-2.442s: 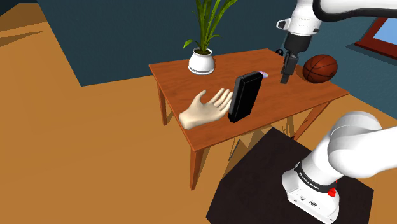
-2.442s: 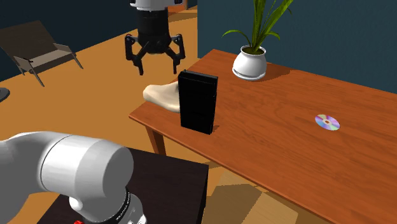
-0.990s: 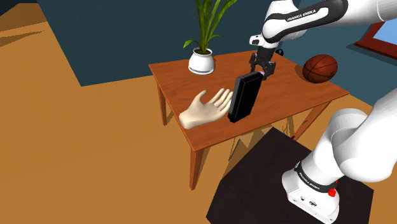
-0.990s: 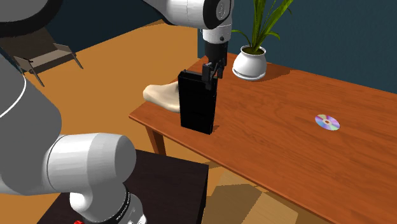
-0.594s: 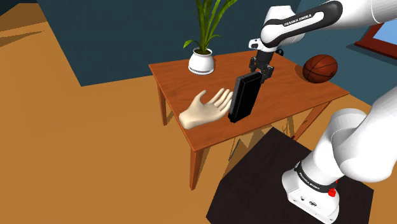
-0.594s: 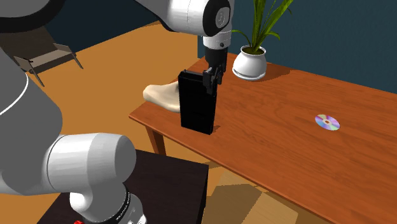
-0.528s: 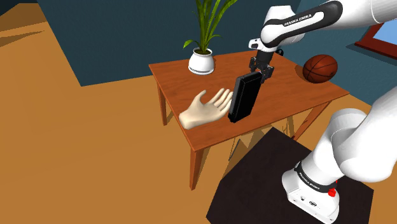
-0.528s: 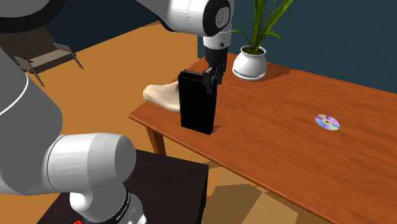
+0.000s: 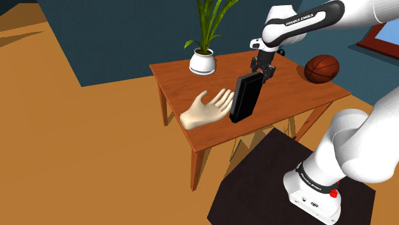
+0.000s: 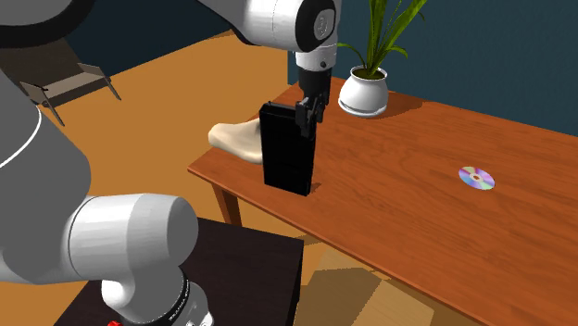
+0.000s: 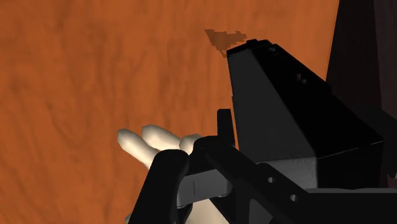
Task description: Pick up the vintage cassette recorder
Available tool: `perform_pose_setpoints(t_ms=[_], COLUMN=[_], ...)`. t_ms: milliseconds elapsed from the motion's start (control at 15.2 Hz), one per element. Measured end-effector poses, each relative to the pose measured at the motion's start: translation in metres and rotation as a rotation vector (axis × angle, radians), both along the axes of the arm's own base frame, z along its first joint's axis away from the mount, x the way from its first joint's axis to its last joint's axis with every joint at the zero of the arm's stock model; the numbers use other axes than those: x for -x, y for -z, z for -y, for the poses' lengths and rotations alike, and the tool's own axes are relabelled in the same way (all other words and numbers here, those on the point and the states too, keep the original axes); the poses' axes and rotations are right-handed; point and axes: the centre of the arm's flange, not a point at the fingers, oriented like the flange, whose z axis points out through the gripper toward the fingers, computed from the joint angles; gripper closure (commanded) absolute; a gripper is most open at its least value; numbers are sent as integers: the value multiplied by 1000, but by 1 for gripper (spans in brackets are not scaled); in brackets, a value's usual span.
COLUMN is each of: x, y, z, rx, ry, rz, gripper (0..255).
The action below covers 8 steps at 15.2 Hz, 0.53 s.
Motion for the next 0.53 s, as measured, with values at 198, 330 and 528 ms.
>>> perform_pose_setpoints(t_ms=[198, 330, 528], x=[-1, 0, -1], y=[-13, -23, -38], z=[-1, -1, 0], rx=[0, -1, 0], ry=[-1, -1, 0], rz=[-2, -2, -2], gripper=[255, 255, 255])
